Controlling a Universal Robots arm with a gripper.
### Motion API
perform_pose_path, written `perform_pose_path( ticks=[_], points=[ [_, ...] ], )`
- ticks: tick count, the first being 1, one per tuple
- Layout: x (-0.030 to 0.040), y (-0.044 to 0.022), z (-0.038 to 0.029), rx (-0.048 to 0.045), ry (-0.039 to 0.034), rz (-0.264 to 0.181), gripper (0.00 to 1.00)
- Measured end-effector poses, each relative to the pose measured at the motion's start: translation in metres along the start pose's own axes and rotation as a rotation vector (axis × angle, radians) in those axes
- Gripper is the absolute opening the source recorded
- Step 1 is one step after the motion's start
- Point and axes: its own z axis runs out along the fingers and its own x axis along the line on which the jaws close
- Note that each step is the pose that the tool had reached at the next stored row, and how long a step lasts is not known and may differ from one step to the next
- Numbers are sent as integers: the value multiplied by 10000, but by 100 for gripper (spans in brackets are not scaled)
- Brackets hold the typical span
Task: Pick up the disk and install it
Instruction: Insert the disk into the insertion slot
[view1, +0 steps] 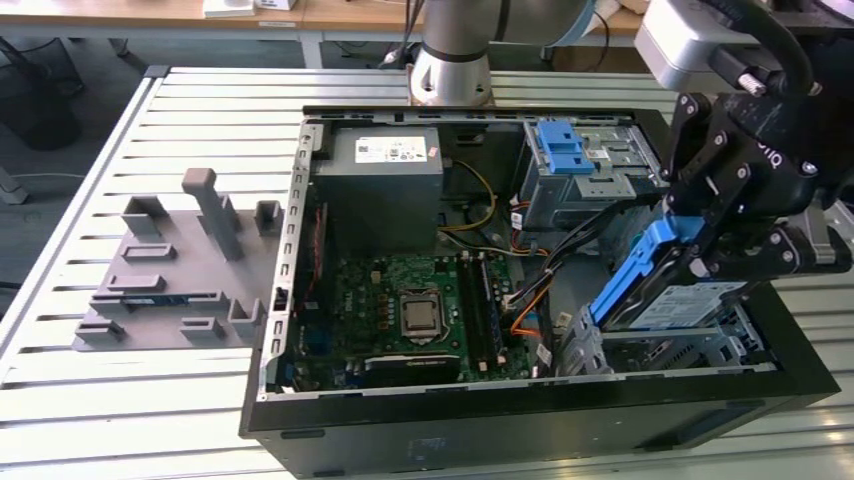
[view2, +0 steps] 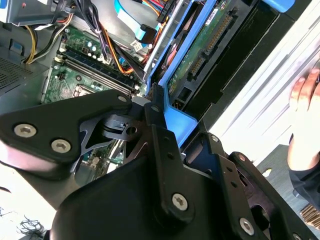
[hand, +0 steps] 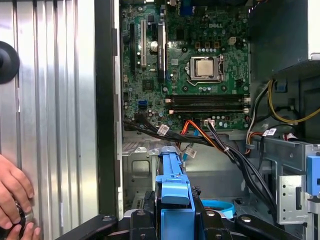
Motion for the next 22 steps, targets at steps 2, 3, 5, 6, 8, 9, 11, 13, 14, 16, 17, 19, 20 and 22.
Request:
perform_pose_path(
  ticks=[2,3,5,6,8,9,11,13,14,16,17,19,20,22],
  points=[
    [0,0,11,0,0,0,36],
    [0,0,16,0,-1,0,36],
    [1,0,26,0,0,0,36],
    [1,0,31,0,1,1,36],
    [1,0,42,0,0,0,36],
    [1,0,49,0,-1,0,36],
    [1,0,60,0,-1,0,36],
    [2,0,72,0,-1,0,36],
    [2,0,77,0,0,0,36],
    [2,0,88,0,0,0,36],
    [2,1,94,0,0,1,36],
    [2,1,106,0,-1,1,36],
    [3,1,111,0,-1,0,36],
    [3,1,123,0,0,1,36]
  ],
)
